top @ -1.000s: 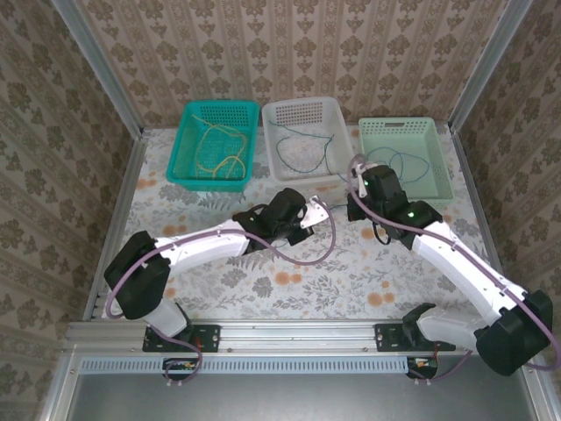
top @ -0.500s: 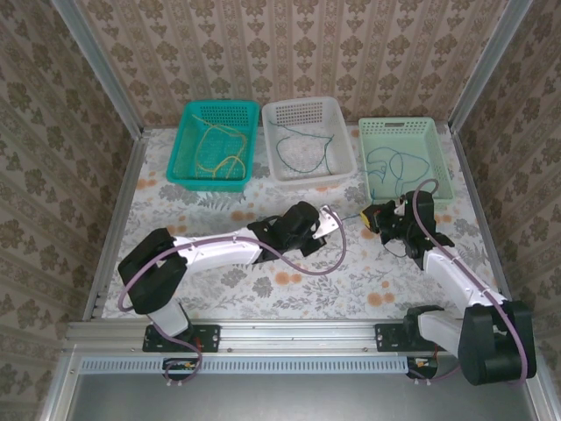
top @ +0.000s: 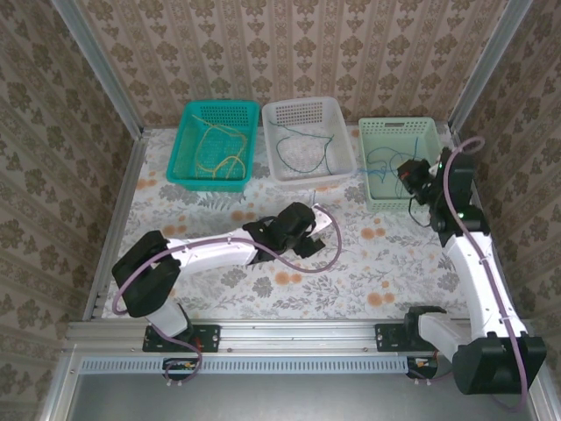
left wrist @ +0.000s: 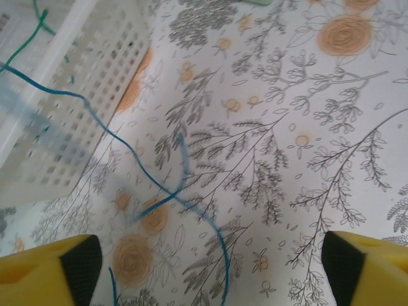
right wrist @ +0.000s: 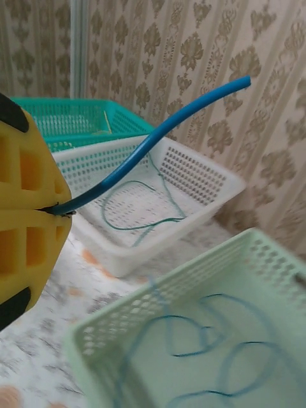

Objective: Untangle the cables

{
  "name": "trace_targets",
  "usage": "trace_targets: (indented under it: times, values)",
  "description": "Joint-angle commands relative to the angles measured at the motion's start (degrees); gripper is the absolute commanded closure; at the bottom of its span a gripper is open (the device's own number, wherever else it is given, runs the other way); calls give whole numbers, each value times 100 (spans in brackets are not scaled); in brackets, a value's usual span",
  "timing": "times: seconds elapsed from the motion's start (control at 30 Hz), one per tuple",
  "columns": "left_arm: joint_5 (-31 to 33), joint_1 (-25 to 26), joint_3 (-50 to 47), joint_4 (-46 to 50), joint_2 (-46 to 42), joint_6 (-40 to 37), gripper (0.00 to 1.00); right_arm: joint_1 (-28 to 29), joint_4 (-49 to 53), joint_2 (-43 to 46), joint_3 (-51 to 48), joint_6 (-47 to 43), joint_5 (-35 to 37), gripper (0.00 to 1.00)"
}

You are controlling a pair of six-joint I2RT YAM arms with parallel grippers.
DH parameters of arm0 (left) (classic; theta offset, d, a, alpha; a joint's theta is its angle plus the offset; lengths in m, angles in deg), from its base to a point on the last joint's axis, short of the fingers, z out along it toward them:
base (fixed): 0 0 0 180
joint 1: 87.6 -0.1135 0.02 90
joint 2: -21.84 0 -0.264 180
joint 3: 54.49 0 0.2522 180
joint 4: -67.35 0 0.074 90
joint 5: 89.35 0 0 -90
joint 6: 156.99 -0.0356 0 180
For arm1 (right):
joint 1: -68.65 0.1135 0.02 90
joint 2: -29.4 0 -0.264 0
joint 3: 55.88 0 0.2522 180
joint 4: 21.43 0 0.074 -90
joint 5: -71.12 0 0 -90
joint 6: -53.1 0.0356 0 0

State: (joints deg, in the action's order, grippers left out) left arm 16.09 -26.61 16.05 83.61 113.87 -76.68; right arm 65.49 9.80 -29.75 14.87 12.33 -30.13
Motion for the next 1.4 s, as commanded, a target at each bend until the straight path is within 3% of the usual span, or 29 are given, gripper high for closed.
trace_targets:
  times: [0.0,0.13,0.23,0.47,0.63,0.8,0.97,1.27,1.37]
  values:
    - [494,-53,-229,17,-457,92,4,109,1288,-328,622,-1987,620,100]
    - [313,-277,-434,-48,-727,235,3,591,1872,-485,1190,-3037,1827,100]
    - [169,-397,-509,-39,-838,305,3,770,1832,-504,1314,-3295,2505,100]
    - [12,-528,-641,-82,-976,457,3,767,510,-667,871,-3131,4288,100]
    - [-4,-593,-740,-1,-1003,580,3,534,64,-1750,1230,-3136,4538,100]
    - [74,-615,-954,6,-1205,695,3,110,207,-2974,1911,-3127,4337,100]
    - [88,-740,-1080,27,-1328,766,3,-263,184,-3837,2488,-3017,3577,100]
    - [79,-809,-1118,50,-1292,856,3,-263,2650,-6157,5268,-3862,2858,86]
    - [105,-815,-1111,66,-1293,844,3,-264,3308,-6686,5887,-3963,2838,72]
